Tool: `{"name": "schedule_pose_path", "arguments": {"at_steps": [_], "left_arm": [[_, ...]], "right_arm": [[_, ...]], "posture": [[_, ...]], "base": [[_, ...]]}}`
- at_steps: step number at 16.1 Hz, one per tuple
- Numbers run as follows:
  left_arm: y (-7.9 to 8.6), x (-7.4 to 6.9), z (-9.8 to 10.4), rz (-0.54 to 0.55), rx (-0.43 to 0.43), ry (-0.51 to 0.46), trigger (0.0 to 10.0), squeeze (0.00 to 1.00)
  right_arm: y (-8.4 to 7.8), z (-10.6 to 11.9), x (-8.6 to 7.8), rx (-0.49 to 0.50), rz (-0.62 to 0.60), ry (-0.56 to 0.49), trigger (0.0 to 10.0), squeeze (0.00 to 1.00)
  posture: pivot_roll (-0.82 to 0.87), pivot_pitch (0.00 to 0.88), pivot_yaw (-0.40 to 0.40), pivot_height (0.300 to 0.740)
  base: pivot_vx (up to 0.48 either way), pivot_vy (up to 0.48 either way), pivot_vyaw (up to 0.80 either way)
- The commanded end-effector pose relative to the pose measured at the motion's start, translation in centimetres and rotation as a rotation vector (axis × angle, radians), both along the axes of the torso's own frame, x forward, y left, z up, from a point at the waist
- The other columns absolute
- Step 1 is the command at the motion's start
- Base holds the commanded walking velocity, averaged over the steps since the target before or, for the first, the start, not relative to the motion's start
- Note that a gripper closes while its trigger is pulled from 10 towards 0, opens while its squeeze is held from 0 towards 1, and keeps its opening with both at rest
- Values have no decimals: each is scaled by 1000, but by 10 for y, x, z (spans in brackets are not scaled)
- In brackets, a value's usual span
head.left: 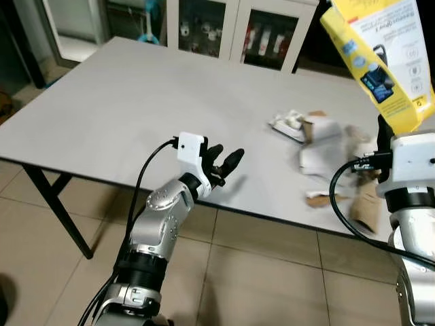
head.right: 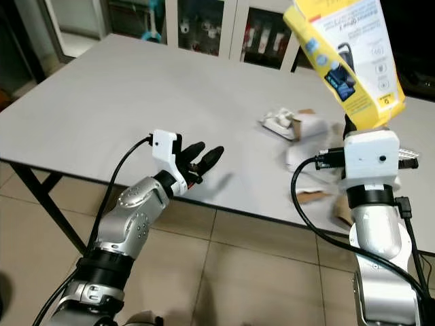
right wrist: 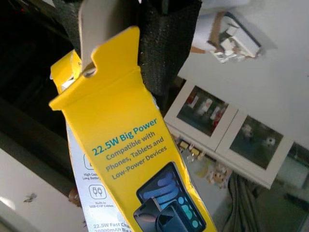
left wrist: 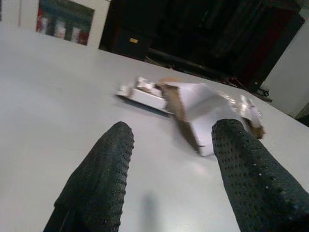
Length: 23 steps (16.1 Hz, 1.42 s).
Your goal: Picking trash to rubbish bin
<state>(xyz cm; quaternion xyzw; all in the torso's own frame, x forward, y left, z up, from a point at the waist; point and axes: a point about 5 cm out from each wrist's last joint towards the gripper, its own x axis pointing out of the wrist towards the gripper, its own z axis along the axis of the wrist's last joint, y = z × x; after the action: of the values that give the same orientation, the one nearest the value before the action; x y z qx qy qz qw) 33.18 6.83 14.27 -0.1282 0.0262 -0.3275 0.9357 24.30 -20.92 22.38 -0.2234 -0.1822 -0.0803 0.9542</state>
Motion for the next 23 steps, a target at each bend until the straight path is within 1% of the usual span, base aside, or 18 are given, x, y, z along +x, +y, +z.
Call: {"name": "schedule_pose_path", "arguments": {"at_steps": [1, 9, 23], "left_arm": [[-13, -2, 1, -37, -8, -1, 10000, 0], [-13, 0, -2, -26, 4, 6, 10000, 0], [-8, 4, -4, 5, 22, 9, 10000, 0]], "right_arm": [[-5, 1, -2, -13, -30, 5, 10000, 0], [-2, 5, -1, -48, -28, -5, 10000, 0], [1, 4, 1, -52, -17, 3, 10000, 0]], "posture": [[159, 55, -89, 740], [158, 55, -90, 740], [166, 54, -93, 740]], "base": [[0, -454, 0], [0, -452, 0], [0, -445, 0]]}}
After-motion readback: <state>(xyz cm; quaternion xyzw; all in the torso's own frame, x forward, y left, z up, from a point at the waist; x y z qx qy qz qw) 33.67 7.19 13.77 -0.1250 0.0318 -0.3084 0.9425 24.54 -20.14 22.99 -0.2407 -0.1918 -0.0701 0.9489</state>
